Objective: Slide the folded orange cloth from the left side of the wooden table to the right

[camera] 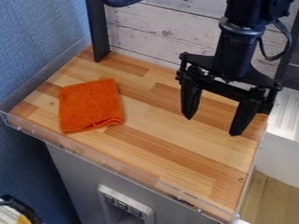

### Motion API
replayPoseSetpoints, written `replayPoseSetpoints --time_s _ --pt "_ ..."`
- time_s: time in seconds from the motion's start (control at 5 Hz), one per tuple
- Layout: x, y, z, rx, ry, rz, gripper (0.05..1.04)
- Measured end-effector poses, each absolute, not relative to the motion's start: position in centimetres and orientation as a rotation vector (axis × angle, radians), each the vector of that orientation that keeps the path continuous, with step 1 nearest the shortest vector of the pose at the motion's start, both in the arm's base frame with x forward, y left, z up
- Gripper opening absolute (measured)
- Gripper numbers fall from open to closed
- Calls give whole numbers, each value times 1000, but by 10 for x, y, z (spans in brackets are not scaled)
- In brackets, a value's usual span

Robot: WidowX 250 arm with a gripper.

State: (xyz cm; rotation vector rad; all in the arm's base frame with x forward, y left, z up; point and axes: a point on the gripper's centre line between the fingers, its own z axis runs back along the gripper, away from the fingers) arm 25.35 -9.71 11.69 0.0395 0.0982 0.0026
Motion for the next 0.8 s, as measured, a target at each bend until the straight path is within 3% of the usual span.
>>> replayPoseSetpoints --time_s 0.4,0.8 --pt "270 -45 113 14 83 -42 998" --pt "290 31 123 -16 -11 -112 998"
